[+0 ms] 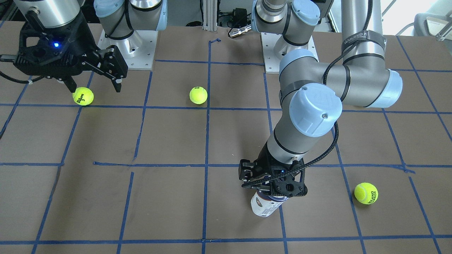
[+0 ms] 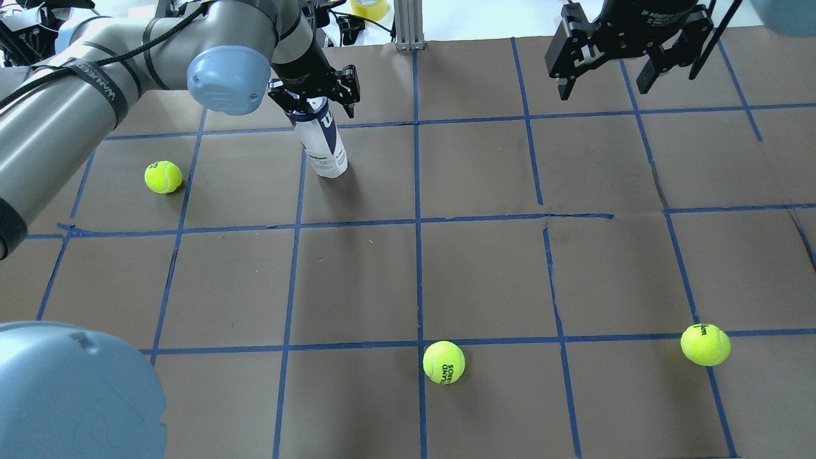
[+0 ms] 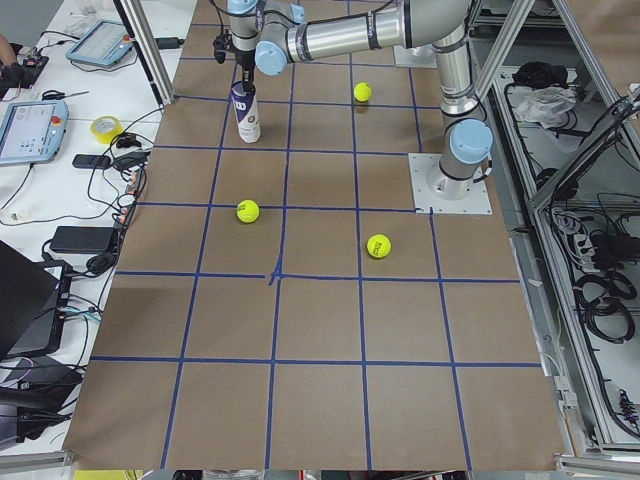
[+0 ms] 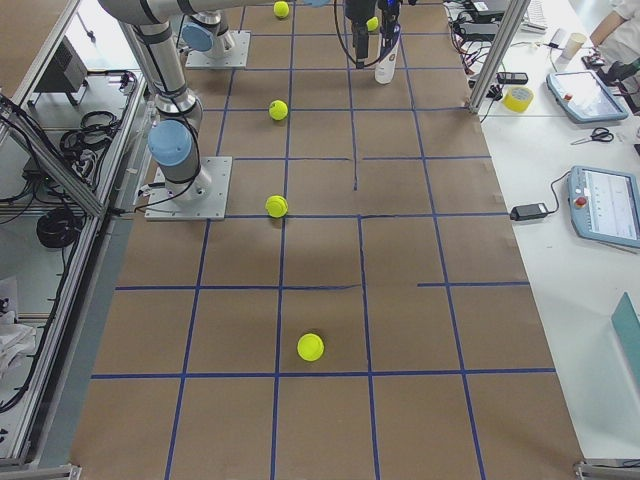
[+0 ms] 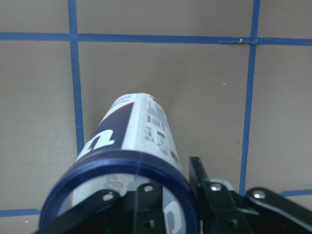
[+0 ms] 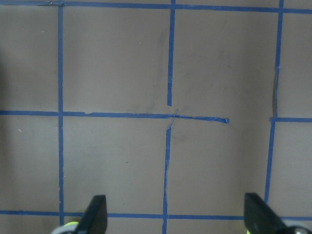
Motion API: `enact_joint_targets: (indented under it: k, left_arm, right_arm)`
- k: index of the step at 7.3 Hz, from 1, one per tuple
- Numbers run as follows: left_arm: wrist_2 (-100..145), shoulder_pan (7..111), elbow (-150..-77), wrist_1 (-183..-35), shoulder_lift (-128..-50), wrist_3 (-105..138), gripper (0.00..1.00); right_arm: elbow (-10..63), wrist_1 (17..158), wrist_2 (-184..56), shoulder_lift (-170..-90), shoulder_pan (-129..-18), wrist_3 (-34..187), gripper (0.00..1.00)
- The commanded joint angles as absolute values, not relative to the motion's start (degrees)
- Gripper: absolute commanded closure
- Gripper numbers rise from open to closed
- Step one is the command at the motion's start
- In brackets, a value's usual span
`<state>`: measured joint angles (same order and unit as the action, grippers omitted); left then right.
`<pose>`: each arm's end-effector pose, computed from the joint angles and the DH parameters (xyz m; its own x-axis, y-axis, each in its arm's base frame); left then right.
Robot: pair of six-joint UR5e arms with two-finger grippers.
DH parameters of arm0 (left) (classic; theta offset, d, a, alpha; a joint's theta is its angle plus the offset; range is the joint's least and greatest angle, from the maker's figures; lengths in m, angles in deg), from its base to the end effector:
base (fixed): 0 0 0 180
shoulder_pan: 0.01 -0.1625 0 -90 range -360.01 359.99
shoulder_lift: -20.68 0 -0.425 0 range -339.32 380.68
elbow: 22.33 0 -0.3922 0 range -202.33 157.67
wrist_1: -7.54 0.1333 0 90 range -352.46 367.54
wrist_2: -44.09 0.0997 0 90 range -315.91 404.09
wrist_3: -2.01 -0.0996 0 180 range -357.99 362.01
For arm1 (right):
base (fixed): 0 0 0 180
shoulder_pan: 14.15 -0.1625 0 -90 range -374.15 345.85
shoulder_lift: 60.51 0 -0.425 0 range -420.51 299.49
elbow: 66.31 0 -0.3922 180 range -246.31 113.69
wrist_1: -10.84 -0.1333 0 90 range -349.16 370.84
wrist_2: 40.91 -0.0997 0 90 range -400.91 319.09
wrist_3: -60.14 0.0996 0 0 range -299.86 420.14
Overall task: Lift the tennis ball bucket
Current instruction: 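Tilt the tube upright with the left gripper, open end up, then open the left gripper and lift it off the standing tube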
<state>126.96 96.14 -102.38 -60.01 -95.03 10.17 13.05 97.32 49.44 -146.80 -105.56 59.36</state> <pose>-0.2169 -0.6529 0.3524 -0.9901 -0.0207 0.1386 -0.0345 0.9946 -0.0978 0.1455 -0.5189 0.5404 -0.9993 -0.0378 0.0069 -0.0382 0.9975 -0.0594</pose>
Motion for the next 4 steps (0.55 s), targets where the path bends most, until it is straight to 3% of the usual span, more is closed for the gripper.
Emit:
enact_joint_targets:
  k: [1,4]
  left_arm:
    - [126.88,96.14,-101.96,-63.01,-92.63,10.27,0.00]
    - [127.67,95.71,-96.27,-74.85,-88.41,10.36,0.00]
  right_arm:
    - [13.58,97.41,49.45,-147.00,-105.56,59.35,0.00]
    - [14.28,97.41,49.27,-147.09,-105.56,59.35,0.00]
